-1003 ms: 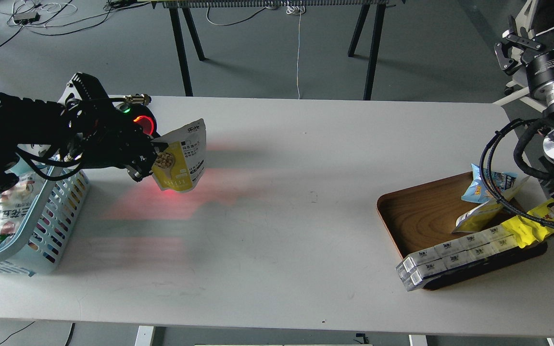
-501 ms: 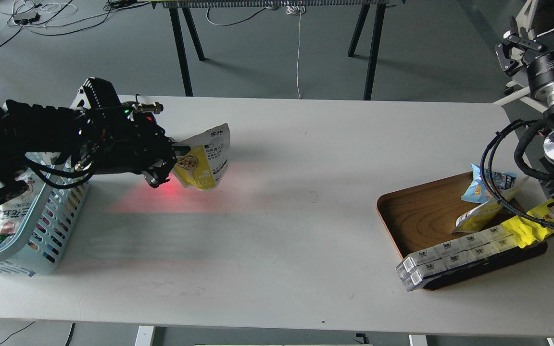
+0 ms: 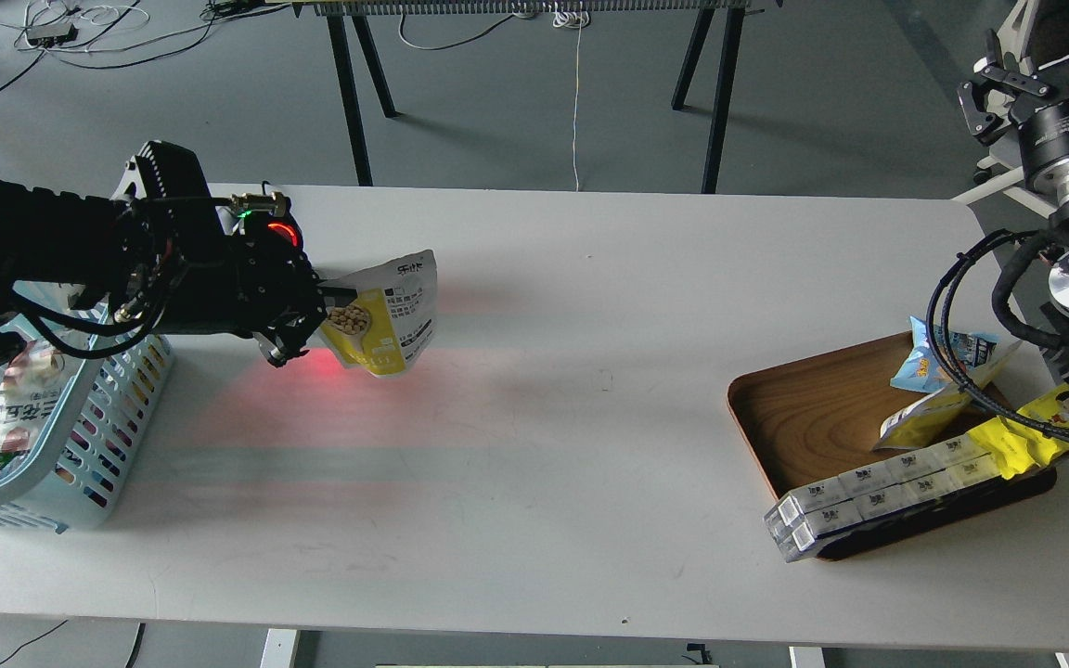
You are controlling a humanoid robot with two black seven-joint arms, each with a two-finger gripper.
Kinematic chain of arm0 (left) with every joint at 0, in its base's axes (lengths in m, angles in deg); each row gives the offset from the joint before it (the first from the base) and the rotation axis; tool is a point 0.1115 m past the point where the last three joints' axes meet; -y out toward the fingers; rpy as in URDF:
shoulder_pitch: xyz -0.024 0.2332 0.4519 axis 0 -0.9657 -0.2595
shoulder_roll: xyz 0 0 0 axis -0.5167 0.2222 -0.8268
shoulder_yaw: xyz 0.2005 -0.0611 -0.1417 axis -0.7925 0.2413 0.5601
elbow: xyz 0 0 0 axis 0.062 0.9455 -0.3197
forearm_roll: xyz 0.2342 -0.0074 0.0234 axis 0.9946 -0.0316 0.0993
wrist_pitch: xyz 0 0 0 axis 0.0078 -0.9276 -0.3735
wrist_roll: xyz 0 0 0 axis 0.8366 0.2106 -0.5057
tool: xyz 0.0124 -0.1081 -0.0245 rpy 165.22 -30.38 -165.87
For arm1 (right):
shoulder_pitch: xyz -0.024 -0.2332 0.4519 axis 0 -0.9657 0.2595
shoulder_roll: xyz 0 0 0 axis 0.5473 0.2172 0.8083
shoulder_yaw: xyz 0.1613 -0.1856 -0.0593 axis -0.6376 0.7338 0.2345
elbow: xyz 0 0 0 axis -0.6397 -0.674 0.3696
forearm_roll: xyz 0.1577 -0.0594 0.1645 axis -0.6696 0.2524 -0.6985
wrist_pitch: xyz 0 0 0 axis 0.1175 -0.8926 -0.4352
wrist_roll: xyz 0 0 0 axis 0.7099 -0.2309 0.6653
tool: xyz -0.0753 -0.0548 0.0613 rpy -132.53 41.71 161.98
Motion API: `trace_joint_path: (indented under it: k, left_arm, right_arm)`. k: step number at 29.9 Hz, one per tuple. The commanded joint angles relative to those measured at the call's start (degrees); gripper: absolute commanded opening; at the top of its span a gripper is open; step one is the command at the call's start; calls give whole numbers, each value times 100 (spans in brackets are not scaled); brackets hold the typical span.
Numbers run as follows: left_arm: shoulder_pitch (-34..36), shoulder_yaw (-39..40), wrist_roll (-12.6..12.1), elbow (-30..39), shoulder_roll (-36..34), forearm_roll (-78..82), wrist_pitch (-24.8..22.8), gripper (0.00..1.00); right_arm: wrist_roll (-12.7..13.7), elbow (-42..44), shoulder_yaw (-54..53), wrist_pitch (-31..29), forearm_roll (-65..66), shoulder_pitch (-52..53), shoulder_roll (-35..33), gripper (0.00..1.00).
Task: Scan snack and place in basket
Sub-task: 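Hold the packet in front of the scanner's red beam with the left gripper, then move the packet over the blue basket and drop it in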
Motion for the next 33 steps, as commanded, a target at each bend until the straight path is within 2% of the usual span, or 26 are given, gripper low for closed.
trace_joint_path:
  k: [1,12,20,29,33]
  left_arm:
    - [-2,-3,-18,-218,8,0,-9,0]
    - [16,32,-44,-386,-28,0,-27,0]
    - [165,94,-9,-843,25,0,-9,0]
    - [191,85,-18,-826,69,0,-9,0]
    - [192,94,44,-519,-71,0,70,0]
  right_arm:
    - [0,-4,-1,0,0,0,0,99]
    - [0,4,8,0,0,-9,-9,99]
    - [0,4,8,0,0,-9,-9,99]
    - [0,4,8,0,0,-9,-9,99]
    - [-9,13,8,0,0,-17,-9,99]
